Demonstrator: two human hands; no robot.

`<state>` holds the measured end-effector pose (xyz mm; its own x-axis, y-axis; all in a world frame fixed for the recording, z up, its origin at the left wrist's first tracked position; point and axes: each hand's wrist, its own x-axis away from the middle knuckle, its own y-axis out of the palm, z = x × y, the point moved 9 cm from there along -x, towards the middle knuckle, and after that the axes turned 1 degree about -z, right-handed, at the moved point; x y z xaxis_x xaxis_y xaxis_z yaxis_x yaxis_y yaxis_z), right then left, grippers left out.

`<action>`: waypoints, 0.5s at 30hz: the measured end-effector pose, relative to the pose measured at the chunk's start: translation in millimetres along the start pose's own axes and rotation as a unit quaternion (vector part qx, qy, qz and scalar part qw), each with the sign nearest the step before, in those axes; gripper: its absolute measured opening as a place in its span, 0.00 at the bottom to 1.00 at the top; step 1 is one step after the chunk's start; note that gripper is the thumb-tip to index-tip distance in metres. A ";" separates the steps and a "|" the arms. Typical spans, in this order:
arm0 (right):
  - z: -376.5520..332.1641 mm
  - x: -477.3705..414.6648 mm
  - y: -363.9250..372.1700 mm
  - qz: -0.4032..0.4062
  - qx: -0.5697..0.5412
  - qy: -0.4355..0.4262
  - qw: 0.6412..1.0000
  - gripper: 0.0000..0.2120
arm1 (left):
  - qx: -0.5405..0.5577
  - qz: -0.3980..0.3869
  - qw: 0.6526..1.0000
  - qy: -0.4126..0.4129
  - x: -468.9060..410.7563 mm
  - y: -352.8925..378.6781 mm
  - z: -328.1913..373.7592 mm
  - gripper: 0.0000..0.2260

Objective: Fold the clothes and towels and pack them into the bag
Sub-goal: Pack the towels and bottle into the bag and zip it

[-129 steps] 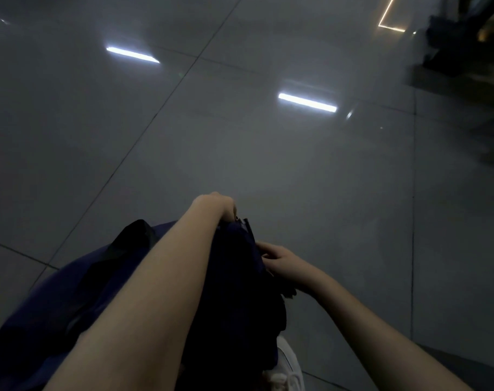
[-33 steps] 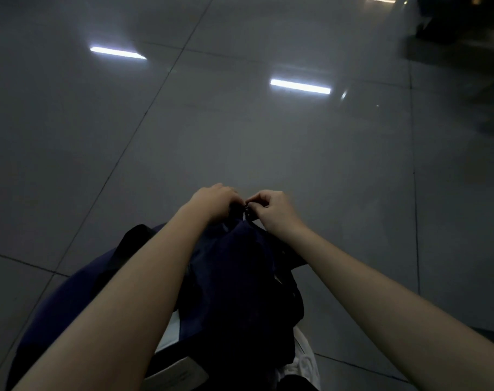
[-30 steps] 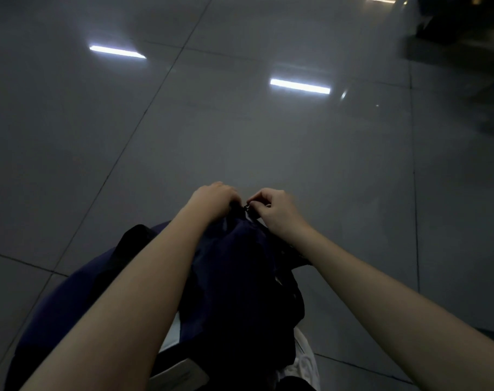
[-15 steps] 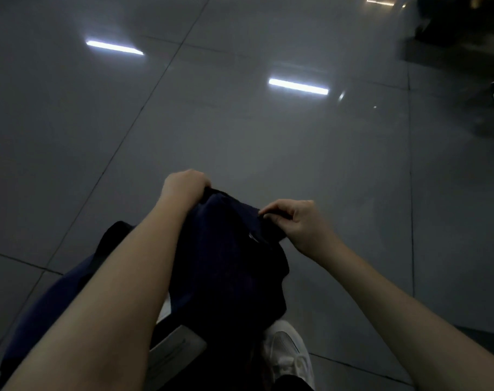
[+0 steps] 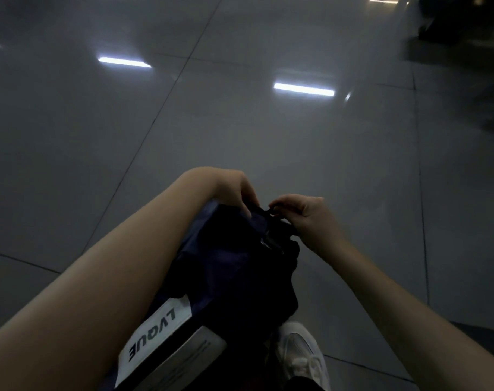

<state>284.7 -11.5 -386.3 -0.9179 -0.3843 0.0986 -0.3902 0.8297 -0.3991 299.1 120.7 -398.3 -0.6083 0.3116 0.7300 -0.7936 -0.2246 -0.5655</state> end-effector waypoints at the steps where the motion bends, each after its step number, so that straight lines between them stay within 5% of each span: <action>1: -4.0 -0.9 0.4 0.000 0.006 -0.008 1.000 0.06 | -0.023 0.016 1.000 0.001 -0.8 -0.6 2.8 0.13; 6: -15.9 0.9 -1.4 -0.007 0.061 -0.057 0.996 0.06 | -0.072 0.101 0.992 0.001 -0.1 -9.8 1.6 0.10; 11: -6.4 13.3 -12.9 -0.024 0.133 -0.070 0.988 0.07 | -0.087 0.105 0.991 -0.016 7.0 -14.6 -6.8 0.10; 15: 5.5 19.0 -14.6 -0.016 0.081 -0.018 0.996 0.07 | -0.105 0.078 0.991 -0.025 8.4 -11.8 -0.7 0.09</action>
<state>273.4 -33.1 -383.5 -0.9006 -0.4270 0.0818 -0.4004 0.7414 -0.5385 303.4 126.7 -385.8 -0.7277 0.2407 0.6422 -0.6726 -0.0674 -0.7369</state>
